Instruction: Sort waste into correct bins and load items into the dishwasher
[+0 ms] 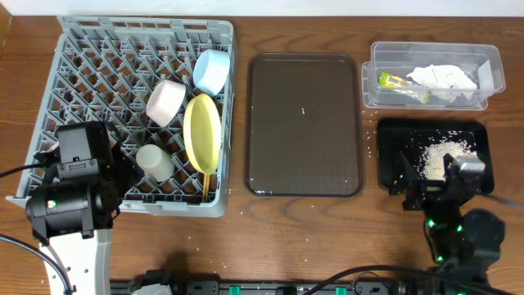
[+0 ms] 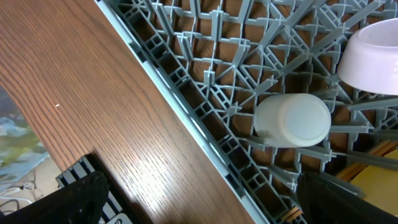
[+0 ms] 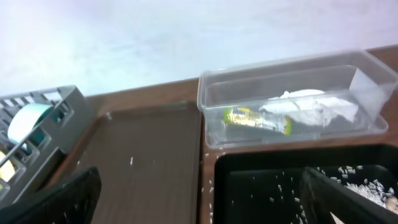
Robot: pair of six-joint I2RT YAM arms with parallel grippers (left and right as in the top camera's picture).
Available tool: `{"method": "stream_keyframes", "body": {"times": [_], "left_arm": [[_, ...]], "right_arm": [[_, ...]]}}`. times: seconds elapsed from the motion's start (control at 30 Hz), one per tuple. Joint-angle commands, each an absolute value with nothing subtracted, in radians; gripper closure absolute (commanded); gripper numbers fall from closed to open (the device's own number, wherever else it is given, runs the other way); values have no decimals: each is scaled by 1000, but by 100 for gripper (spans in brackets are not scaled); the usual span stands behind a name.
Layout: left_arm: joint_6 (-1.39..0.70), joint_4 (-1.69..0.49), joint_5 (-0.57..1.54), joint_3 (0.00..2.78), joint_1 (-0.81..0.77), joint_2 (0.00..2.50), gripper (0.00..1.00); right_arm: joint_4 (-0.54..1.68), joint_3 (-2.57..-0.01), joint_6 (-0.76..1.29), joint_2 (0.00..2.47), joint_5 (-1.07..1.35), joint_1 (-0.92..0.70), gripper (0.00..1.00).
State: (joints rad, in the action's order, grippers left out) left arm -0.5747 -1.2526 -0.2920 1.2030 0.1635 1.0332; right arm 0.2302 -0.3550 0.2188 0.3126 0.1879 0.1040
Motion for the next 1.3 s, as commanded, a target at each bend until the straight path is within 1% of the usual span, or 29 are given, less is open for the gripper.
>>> {"method": "stream_keyframes", "body": {"times": [0.0, 0.17, 0.7, 0.87, 1.13, 1.27], "left_arm": [[-569, -1256, -307, 1216, 169, 1032, 2], [-569, -1256, -307, 1216, 169, 1032, 2], [-569, -1256, -307, 1216, 169, 1032, 2], [-569, -1256, -307, 1216, 169, 1032, 2], [-569, -1256, -307, 1216, 169, 1032, 2], [-569, -1256, -307, 1216, 169, 1032, 2]], "right_arm": [[176, -281, 221, 236, 195, 91, 1], [99, -192, 224, 146, 195, 90, 1], [-44, -4, 232, 5, 154, 64, 1], [-25, -6, 231, 5, 126, 64, 1], [20, -6, 220, 5, -67, 25, 1], [72, -5, 154, 5, -52, 5, 1]]}}
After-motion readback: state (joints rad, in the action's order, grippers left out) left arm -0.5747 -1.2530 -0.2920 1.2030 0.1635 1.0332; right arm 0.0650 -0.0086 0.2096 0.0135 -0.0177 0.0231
